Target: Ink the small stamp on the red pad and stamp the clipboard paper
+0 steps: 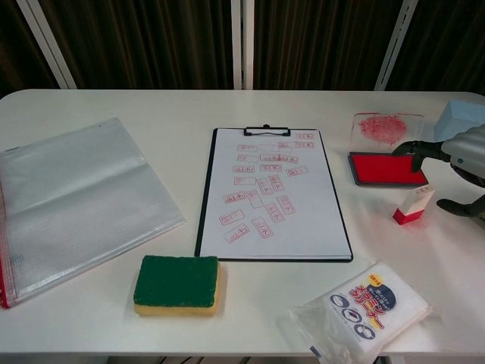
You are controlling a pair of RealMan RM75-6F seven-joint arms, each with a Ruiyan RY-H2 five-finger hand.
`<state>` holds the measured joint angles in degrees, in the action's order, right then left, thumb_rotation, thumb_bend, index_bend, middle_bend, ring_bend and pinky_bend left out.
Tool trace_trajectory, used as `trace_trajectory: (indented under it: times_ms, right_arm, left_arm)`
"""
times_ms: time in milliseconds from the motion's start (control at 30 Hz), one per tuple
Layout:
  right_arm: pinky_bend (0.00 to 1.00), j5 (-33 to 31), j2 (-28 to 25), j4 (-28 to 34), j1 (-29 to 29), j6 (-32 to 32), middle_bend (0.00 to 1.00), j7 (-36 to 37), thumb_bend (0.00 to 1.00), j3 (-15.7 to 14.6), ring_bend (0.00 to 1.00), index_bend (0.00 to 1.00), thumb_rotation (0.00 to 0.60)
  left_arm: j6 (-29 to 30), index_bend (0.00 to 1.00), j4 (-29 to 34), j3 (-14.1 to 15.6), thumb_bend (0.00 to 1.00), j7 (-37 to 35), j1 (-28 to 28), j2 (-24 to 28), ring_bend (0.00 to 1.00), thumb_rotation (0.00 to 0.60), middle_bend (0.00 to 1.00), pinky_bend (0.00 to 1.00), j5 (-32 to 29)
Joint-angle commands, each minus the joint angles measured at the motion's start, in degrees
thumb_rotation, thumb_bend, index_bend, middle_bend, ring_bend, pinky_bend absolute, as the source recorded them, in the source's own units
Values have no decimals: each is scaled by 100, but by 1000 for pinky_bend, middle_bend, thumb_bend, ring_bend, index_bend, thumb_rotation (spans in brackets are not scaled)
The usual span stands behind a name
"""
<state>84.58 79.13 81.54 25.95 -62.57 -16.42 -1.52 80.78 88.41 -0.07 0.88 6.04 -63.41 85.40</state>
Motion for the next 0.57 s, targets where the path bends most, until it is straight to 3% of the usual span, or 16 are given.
trace_trajectory:
  times_ms: [33,100,167,233,267,333,400,567]
  right_arm:
    - [996,188,-1019,995,-373,-652,246,-95,226,-135,750,67,600]
    - [977,259,-1389,1309,-614,-1096,240,-21,222,-151,713,60,600]
    - [912,363,-1653,1508,-926,-1685,222,231,222,-136,591,49,600]
    - [669,469,-1704,1414,-1215,-2267,153,529,223,-75,296,20,600]
    - [433,495,-1650,1275,-1325,-2511,88,564,223,-23,124,5,600]
    - [66,368,-1468,983,-1545,-2833,7,555,224,74,0,0,600]
    - [0,179,-1345,867,-1663,-2870,0,731,224,129,0,0,600]
    - [0,-126,-1141,586,-1851,-2784,0,968,223,195,0,0,600]
  left_arm:
    - [25,36,9,-7,0,-3,-16,20,60,600,67,161,-12]
    - [47,36,12,-14,0,-13,-26,29,60,600,67,161,-17]
    - [71,36,12,-23,0,-23,-35,32,60,600,67,161,-20]
    - [97,36,12,-30,0,-29,-41,24,60,600,68,161,-10]
    - [111,36,12,-32,0,-30,-43,19,60,600,68,161,-1]
    - [155,36,4,-37,0,-31,-49,-3,60,600,67,161,34]
    - [203,36,-2,-40,0,-25,-55,-22,60,600,67,161,74]
    - [338,37,34,-58,0,84,-72,-9,60,600,67,161,165]
